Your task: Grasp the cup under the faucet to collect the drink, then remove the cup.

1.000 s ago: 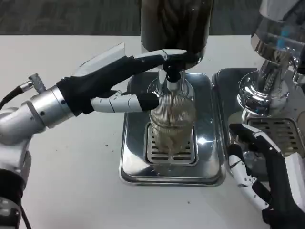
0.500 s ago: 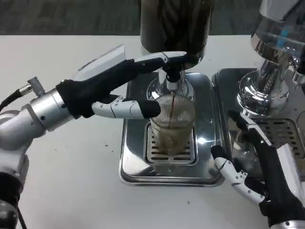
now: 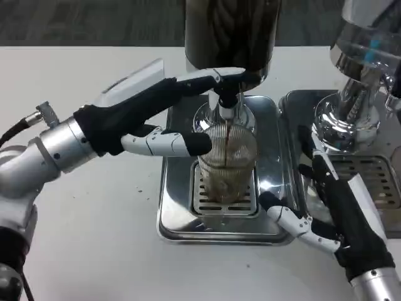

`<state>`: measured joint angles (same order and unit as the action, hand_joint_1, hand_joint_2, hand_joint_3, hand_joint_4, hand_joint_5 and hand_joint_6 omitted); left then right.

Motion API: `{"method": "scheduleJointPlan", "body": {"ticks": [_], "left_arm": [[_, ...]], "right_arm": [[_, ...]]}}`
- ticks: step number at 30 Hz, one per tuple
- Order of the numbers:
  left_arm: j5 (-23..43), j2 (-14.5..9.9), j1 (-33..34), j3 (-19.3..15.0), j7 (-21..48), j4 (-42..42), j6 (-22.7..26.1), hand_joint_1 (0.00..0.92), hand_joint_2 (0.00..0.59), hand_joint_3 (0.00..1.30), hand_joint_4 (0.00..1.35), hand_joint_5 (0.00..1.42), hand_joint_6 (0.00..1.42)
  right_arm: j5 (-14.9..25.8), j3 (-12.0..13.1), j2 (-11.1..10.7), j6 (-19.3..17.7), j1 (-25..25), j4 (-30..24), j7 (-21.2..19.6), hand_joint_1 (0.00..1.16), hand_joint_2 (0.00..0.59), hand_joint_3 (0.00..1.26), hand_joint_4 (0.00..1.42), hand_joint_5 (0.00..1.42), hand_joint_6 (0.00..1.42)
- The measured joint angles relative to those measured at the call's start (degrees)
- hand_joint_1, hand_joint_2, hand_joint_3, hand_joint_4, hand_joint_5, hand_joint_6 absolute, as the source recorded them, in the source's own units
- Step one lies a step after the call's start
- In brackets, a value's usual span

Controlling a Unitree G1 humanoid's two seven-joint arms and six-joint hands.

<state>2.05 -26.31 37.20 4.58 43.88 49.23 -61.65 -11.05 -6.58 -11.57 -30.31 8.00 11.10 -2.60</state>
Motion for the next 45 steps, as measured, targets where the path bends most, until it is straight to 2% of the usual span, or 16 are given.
{"method": "scheduleJointPlan", "body": {"ticks": [4, 22, 28, 45], "left_arm": [[-0.04, -0.18, 0.00, 0.02, -0.15, 0.00, -0.08, 0.000, 0.094, 0.19, 0.13, 0.18, 0.12], [-0.47, -2.04, 0.00, 0.86, -1.29, -0.06, -1.28, 0.000, 0.095, 0.19, 0.14, 0.18, 0.12], [-0.46, -2.48, -0.02, 0.91, -1.32, -0.35, -1.36, 0.000, 0.105, 0.19, 0.14, 0.18, 0.12], [-0.40, -3.54, -0.60, 0.94, -1.52, -1.27, -1.49, 0.000, 0.108, 0.20, 0.15, 0.18, 0.12]], "right_arm": [[1.34, 0.38, 0.26, -1.46, -1.33, 2.41, 1.08, 0.66, 0.208, 0.00, 0.00, 0.00, 0.11], [2.61, 0.65, 2.04, -2.80, -6.33, 8.41, 4.20, 0.66, 0.197, 0.00, 0.00, 0.00, 0.10], [2.61, 0.42, 2.55, -3.10, -9.03, 11.11, 5.13, 0.65, 0.202, 0.00, 0.00, 0.00, 0.10], [3.47, -0.45, 4.02, -3.58, -12.32, 15.50, 7.54, 0.64, 0.211, 0.00, 0.00, 0.00, 0.08]]}}
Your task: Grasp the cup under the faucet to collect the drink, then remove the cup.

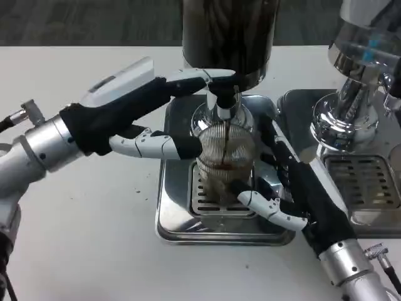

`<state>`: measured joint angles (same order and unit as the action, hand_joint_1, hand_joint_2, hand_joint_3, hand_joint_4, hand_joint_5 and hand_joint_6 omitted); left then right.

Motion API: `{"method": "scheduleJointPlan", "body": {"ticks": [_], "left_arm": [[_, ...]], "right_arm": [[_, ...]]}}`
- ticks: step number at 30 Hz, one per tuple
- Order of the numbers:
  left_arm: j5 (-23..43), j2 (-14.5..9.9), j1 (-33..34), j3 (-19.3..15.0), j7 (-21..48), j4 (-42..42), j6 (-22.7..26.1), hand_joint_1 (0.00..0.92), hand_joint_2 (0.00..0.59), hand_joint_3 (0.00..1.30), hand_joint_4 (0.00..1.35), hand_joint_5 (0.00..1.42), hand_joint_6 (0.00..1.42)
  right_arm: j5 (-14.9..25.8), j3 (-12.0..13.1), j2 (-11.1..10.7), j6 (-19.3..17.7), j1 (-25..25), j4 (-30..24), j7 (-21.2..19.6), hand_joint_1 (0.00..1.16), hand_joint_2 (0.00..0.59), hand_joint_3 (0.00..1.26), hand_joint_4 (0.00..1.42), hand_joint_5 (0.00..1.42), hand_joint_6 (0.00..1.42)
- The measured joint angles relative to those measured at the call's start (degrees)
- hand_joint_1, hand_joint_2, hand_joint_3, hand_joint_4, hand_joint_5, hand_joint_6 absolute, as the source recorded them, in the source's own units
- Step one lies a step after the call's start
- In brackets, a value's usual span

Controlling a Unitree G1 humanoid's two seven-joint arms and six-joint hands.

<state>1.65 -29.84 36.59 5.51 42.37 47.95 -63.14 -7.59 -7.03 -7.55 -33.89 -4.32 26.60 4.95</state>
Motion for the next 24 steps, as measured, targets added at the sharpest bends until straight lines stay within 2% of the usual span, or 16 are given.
{"method": "scheduleJointPlan", "body": {"ticks": [24], "left_arm": [[0.01, -0.41, -0.45, 0.13, -0.45, -0.59, -0.01, 0.000, 0.109, 0.20, 0.16, 0.18, 0.12]], "right_arm": [[0.16, -0.01, 0.30, 0.00, -1.44, 1.33, 0.16, 0.62, 0.219, 0.00, 0.00, 0.00, 0.07]]}}
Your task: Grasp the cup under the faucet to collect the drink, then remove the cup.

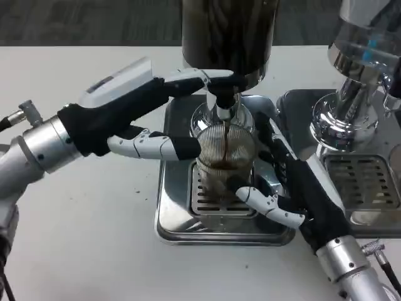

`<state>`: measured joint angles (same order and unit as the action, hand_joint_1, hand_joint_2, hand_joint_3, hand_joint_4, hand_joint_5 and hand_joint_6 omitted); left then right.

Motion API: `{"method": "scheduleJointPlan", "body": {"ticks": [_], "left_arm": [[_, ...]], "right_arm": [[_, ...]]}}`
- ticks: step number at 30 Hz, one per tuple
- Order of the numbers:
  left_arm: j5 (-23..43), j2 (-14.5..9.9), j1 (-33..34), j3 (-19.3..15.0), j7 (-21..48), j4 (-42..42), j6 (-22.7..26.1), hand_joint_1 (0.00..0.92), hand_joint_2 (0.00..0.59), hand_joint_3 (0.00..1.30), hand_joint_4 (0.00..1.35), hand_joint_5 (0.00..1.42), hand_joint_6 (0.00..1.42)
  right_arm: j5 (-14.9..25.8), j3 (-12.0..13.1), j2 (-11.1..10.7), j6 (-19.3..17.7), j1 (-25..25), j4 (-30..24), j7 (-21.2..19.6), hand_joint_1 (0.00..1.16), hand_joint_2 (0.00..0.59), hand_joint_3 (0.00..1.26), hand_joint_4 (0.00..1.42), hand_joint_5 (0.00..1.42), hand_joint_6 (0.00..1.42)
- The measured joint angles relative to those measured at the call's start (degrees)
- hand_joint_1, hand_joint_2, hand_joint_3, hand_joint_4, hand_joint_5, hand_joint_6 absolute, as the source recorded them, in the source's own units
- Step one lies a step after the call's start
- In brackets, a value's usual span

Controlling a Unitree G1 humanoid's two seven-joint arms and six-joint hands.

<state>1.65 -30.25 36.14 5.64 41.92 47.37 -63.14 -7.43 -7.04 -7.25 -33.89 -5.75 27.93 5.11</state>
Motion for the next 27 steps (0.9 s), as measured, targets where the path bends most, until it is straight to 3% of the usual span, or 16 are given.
{"method": "scheduleJointPlan", "body": {"ticks": [27], "left_arm": [[0.02, -0.24, -0.67, 0.00, -0.50, -0.77, 0.02, 0.000, 0.110, 0.21, 0.16, 0.18, 0.12]], "right_arm": [[0.12, -0.18, 0.36, 0.01, -2.83, 3.27, 1.82, 0.60, 0.224, 0.00, 0.00, 0.00, 0.06]]}}
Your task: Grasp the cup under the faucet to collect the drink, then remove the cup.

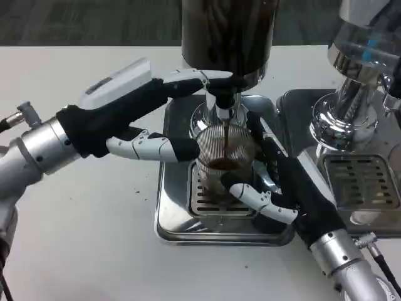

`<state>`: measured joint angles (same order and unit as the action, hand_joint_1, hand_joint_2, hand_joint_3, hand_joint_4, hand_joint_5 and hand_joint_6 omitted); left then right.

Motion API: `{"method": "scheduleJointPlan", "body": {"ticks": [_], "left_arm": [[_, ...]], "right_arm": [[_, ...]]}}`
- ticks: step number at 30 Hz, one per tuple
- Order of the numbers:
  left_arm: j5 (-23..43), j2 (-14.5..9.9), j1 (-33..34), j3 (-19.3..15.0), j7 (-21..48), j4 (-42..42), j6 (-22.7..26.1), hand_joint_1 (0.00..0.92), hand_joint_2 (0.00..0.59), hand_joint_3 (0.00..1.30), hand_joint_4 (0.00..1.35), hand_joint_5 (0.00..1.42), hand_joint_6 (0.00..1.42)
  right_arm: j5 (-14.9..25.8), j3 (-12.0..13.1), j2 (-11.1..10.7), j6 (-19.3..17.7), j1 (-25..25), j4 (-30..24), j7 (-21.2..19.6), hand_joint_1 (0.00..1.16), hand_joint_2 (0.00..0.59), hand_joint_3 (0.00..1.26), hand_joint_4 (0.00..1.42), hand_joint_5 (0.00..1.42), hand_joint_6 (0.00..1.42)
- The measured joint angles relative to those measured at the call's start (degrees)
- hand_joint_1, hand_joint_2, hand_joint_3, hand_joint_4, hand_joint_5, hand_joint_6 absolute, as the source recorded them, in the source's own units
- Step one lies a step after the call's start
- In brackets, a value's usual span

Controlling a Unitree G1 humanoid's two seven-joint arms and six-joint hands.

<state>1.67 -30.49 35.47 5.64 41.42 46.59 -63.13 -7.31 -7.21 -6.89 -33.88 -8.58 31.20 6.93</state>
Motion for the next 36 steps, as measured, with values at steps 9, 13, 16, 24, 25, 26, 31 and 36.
{"method": "scheduleJointPlan", "body": {"ticks": [9, 13, 16, 24, 25, 26, 31, 36], "left_arm": [[0.00, -0.05, -0.58, 0.00, -0.47, -0.51, 0.09, 0.000, 0.114, 0.21, 0.17, 0.18, 0.12], [0.00, -0.08, -0.98, 0.00, -0.88, -0.78, 0.12, 0.000, 0.115, 0.21, 0.17, 0.18, 0.12], [0.14, -0.11, -1.01, -0.01, -0.92, -0.87, 0.37, 0.000, 0.118, 0.21, 0.17, 0.18, 0.12], [4.14, -0.10, -1.64, -0.46, 0.79, -0.81, 4.35, 0.000, 0.120, 0.21, 0.17, 0.18, 0.13], [4.87, -0.09, -1.67, -0.63, 1.23, -0.81, 4.97, 0.000, 0.121, 0.21, 0.17, 0.18, 0.13], [5.08, -0.09, -1.66, -0.70, 1.32, -0.81, 5.15, 0.000, 0.121, 0.21, 0.17, 0.18, 0.13], [7.66, 0.08, -1.66, -2.03, 3.20, -0.81, 7.27, 0.000, 0.121, 0.21, 0.17, 0.18, 0.13], [10.20, 0.83, -1.66, -3.17, 5.16, -0.81, 9.40, 0.000, 0.122, 0.21, 0.17, 0.18, 0.14]], "right_arm": [[-0.04, -0.23, -0.11, 0.19, -0.12, 0.01, 0.56, 0.61, 0.228, 0.00, 0.00, 0.00, 0.05], [-0.09, -0.41, -0.29, 0.64, -0.23, 0.01, 1.20, 0.61, 0.227, 0.00, 0.00, 0.00, 0.05], [-0.12, -0.57, -0.36, 1.01, -0.46, 0.07, 1.73, 0.61, 0.227, 0.00, 0.00, 0.00, 0.05], [-0.08, -0.64, -0.30, 1.36, -1.42, 0.45, 2.16, 0.60, 0.225, 0.00, 0.00, 0.00, 0.05], [-0.07, -0.64, -0.28, 1.39, -1.43, 0.45, 2.16, 0.60, 0.226, 0.00, 0.00, 0.00, 0.05], [-0.07, -0.64, -0.27, 1.40, -1.43, 0.45, 2.16, 0.60, 0.227, 0.00, 0.00, 0.00, 0.05], [-0.04, -0.63, -0.19, 1.48, -1.44, 0.45, 2.16, 0.60, 0.231, 0.00, 0.00, 0.00, 0.05], [-0.04, -0.55, 0.01, 1.52, -1.43, 0.45, 2.13, 0.59, 0.232, 0.00, 0.00, 0.00, 0.05]]}}
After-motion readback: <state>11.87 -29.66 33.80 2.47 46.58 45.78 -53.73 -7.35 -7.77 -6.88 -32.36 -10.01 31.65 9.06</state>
